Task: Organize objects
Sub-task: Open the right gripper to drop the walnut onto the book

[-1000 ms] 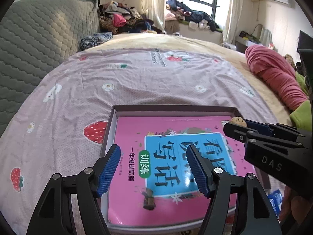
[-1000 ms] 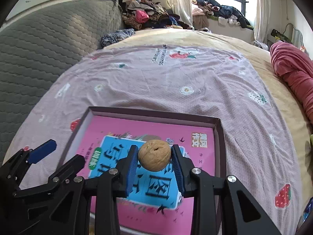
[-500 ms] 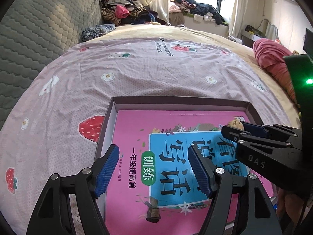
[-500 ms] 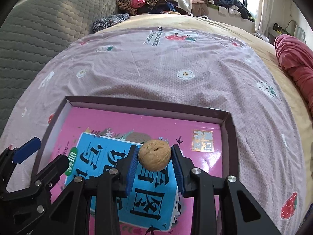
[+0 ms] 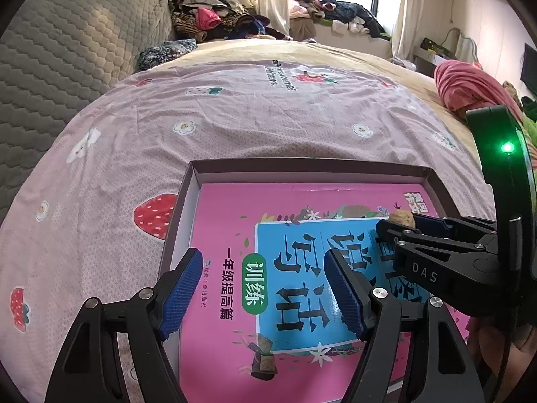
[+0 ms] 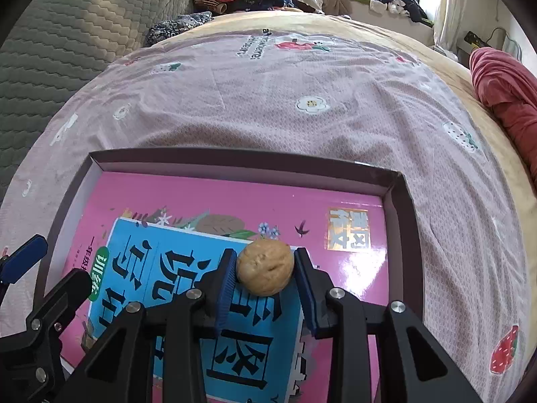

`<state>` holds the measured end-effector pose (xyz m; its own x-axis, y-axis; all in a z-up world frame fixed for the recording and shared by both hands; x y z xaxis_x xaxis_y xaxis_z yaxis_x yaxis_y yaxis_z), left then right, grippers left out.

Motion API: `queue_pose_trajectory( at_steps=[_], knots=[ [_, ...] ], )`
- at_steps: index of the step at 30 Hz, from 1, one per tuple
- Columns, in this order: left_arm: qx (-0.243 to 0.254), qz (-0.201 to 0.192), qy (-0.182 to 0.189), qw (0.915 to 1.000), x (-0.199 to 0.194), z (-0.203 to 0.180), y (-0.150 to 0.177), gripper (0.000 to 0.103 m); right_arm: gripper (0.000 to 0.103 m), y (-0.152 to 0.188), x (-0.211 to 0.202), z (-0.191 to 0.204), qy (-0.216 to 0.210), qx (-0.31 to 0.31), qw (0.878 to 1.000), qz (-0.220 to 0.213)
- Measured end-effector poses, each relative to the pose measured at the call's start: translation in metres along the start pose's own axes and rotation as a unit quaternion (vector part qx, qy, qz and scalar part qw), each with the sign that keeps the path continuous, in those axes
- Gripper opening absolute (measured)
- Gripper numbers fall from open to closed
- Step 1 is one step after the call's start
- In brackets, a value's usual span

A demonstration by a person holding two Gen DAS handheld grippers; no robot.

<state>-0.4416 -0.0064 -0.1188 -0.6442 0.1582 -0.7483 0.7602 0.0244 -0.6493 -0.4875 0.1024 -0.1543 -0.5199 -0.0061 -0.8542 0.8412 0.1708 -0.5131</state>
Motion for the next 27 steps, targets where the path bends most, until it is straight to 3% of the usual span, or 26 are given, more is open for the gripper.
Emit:
queue_pose_trajectory(
  at_steps=[2,4,6,18,23,27],
  knots=[
    [0.0,0.002,0.0,1.0,0.0,0.0,0.001,0.078,0.04,0.001,-0.001,-0.001,-0.001,0.0,1.0,-0.001],
    [-0.002,0.006,-0.001,1.0,0.001,0.0,0.002,0.078,0.059,0.001,-0.003,-0.001,-0.003,0.003,1.0,-0.002],
    [-0.003,0.008,-0.002,1.0,0.001,0.0,0.003,0.078,0.065,0.001,-0.006,-0.002,-0.002,0.002,1.0,-0.003],
    [0.001,0.023,-0.014,0.9996,0.002,0.001,0.002,0.086,0.078,-0.001,-0.026,-0.01,0.003,0.006,1.0,-0.015],
    [0.002,0.026,-0.016,0.9995,0.0,0.0,0.002,0.087,0.078,0.0,-0.032,-0.013,0.007,0.007,1.0,-0.017],
    [-0.003,0.029,-0.012,0.9995,-0.002,0.001,0.003,0.101,0.083,0.003,-0.04,-0.017,0.006,0.011,1.0,-0.02]
  ],
)
Point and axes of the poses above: each gripper's, at about its wrist camera, not at the fingertips, and x roughly the way its jaws point, z to its left, y to its underside, the point moved 8 cm from there along x, roughly the way its jaws point, and after that the axes turned 8 degrees about y, right-handed, at the moved point
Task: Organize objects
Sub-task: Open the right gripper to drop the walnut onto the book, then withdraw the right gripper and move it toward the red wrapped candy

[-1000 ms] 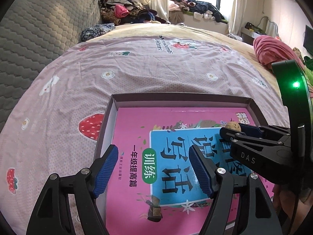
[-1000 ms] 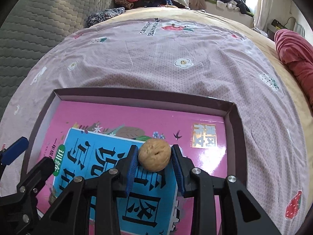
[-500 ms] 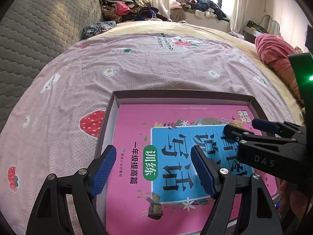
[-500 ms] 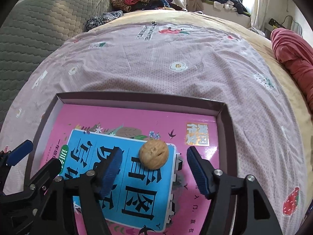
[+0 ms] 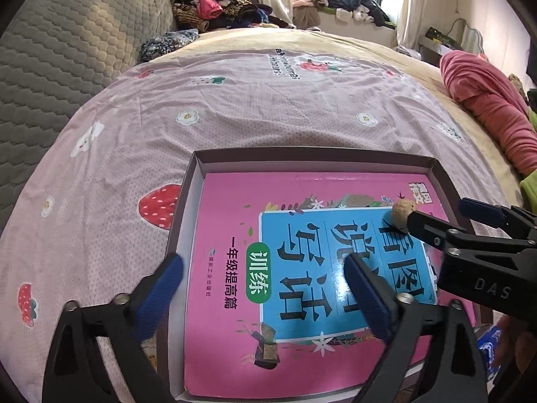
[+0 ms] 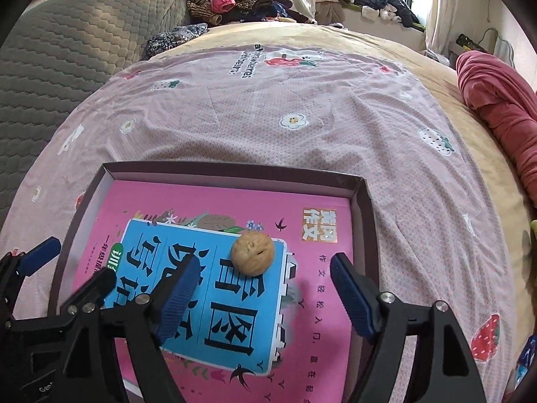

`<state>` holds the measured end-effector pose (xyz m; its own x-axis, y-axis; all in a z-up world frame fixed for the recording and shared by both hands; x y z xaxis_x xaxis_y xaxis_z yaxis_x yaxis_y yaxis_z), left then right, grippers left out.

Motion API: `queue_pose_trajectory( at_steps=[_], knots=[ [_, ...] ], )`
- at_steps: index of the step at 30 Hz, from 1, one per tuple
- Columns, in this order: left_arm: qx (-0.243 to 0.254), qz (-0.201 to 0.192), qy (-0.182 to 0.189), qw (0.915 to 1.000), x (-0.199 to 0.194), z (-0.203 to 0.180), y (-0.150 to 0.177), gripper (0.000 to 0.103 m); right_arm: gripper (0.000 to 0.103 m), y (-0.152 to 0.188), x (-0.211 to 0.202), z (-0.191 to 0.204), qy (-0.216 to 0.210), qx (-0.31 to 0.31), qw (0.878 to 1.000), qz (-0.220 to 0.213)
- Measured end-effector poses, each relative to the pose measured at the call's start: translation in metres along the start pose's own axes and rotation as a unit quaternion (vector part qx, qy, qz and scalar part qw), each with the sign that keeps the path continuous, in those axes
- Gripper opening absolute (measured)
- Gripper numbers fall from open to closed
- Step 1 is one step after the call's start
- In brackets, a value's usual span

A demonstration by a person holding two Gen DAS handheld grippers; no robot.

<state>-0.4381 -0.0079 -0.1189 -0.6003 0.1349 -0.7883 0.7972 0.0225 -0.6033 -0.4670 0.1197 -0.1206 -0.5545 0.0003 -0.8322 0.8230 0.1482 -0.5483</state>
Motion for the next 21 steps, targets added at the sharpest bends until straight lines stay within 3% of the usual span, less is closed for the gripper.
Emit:
queue_pose_trajectory(
  at_steps=[8,21],
  knots=[
    [-0.001,-0.011,-0.001,0.9999,-0.021,0.0,-0.003,0.102,0.084,0.002,-0.026,-0.006,0.0,0.003,1.0,-0.01],
    [-0.007,-0.049,0.013,0.9987,-0.091,-0.006,-0.001,0.102,0.09,-0.004,-0.121,-0.011,-0.006,-0.006,0.997,-0.073]
  ],
)
Point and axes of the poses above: each gripper's, at about its wrist camera, not at the fingertips, and x roughly the way its jaws point, z to its left, y to its underside, the point moved 8 cm from there along x, roughly the way its jaws point, and after that the axes turned 8 degrees about y, right-handed, at the moved point
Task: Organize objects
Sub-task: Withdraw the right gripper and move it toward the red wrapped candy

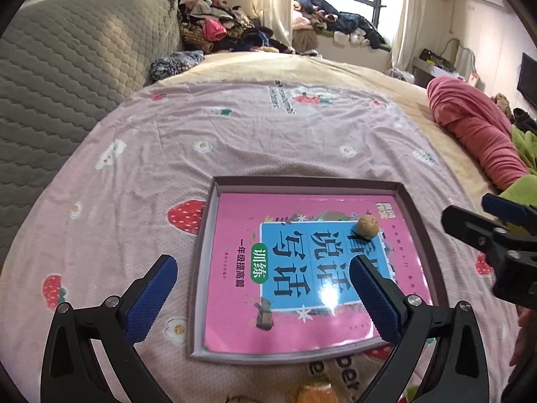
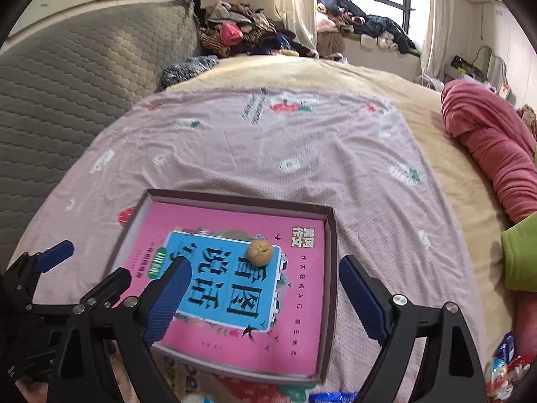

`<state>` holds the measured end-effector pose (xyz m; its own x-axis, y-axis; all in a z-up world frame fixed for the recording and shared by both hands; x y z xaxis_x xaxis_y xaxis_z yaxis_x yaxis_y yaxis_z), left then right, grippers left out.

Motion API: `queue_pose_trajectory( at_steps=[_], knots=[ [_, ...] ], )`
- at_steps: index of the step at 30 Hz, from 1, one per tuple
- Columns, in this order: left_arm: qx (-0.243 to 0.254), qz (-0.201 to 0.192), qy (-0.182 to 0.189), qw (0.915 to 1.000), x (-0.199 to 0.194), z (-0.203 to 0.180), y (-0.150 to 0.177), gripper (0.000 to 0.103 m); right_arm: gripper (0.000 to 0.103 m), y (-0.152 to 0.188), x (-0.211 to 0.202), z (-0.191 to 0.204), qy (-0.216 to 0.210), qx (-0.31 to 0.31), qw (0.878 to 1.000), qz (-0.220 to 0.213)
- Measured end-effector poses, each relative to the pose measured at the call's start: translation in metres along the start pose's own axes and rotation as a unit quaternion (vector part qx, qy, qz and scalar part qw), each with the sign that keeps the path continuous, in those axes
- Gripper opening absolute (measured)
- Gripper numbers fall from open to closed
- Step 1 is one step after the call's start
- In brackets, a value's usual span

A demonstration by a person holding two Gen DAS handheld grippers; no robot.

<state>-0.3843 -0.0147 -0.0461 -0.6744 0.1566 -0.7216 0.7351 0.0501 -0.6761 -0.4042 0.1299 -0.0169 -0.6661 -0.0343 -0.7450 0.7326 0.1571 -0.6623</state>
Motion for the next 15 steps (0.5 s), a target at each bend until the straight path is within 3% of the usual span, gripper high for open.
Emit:
queue_pose_trajectory(
  at_steps=[7,15],
  knots=[
    [0.004,-0.021,-0.003,0.9998,-0.048,-0.001,0.007,0.102,0.09,0.0,-0.068,0.006,-0.005,-0.015,0.999,-0.046],
    [0.01,-0.037,-0.003,0.9993,-0.098,0.0,0.03,0.102,0.092,0.025,-0.132,0.012,0.002,-0.044,0.996,-0.079]
  ],
)
Point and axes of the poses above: each gripper's, at about its wrist camera, not at the fingertips, and x roughly the way its jaws point, z to its left, y to its underside, the point moved 8 cm from there along x, roughly the way its jaws point, and after that the axes turned 8 degrees about y, right-handed, at the moved point
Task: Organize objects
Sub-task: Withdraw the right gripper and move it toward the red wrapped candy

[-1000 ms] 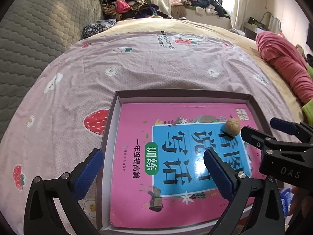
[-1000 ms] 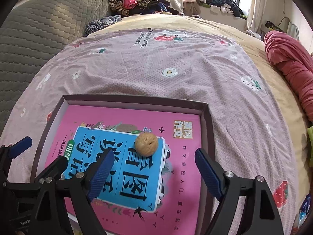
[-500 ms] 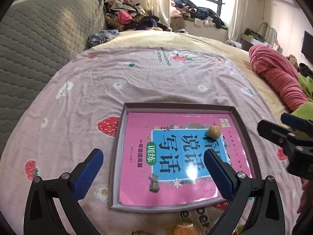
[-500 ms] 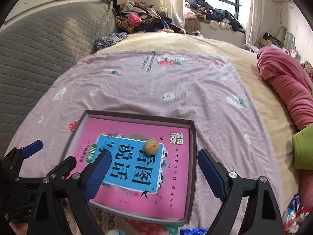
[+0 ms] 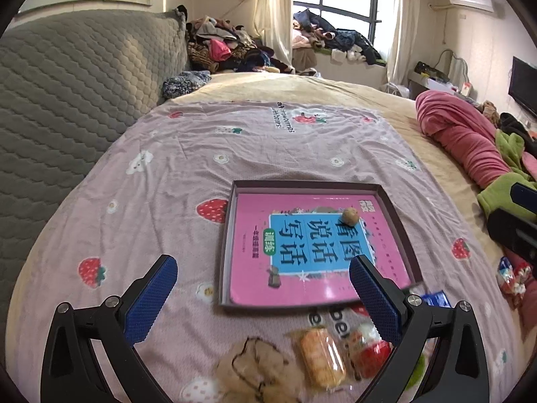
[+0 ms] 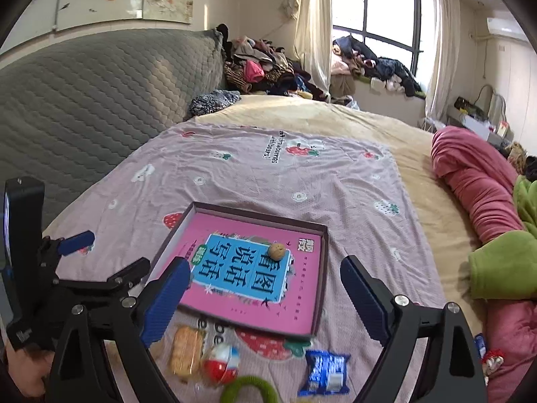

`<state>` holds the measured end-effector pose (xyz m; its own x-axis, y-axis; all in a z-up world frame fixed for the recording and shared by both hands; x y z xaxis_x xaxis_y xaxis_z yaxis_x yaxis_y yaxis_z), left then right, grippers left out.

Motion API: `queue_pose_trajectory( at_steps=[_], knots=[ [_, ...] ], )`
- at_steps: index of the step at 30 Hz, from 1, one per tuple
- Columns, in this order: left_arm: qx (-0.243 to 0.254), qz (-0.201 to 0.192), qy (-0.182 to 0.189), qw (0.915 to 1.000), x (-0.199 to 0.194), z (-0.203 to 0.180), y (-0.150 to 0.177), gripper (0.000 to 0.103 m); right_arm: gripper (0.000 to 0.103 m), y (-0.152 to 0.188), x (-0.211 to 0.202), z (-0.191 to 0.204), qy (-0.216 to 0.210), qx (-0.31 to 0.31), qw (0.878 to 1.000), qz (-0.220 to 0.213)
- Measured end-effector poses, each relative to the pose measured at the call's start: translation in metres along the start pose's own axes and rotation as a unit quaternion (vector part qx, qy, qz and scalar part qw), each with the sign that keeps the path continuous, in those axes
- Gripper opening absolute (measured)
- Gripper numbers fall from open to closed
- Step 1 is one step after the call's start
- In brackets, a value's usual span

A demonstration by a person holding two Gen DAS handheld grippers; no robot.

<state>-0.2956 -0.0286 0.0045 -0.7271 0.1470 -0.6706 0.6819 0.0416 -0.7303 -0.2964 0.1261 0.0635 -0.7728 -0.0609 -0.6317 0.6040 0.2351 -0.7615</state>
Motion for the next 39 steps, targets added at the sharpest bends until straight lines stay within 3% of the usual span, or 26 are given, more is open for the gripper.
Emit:
queue_pose_trajectory(
  at_steps=[8,16,27,39],
  knots=[
    [0.007,0.003,-0.009,0.9999,-0.034,0.008,0.03,0.102,0.092,0.045,-0.022,0.018,-0.007,-0.011,1.0,0.015],
    [0.002,0.017,-0.01,0.9998,-0.045,0.018,0.069,0.102,0.092,0.083,-0.021,0.03,-0.011,-0.018,0.999,0.038],
    [0.001,0.04,-0.007,0.9992,-0.024,0.023,0.109,0.102,0.092,0.126,0.012,0.039,-0.007,-0.028,0.997,0.078],
    [-0.003,0.066,-0.003,0.9978,0.01,0.026,0.134,0.102,0.092,0.147,0.056,0.051,-0.004,-0.052,0.993,0.108]
  ],
)
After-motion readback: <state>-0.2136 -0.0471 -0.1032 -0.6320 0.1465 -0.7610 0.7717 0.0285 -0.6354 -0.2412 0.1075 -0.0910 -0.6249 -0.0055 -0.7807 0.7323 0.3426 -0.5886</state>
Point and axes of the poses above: each gripper's, at about its wrist camera, not at the fingertips, and x roughly the way its jaws point, z to its left, y to its underside, the point moved 8 cm from there along x, roughly the way its jaws point, and after that the axes turned 8 degrees about y, right-handed, at the moved point
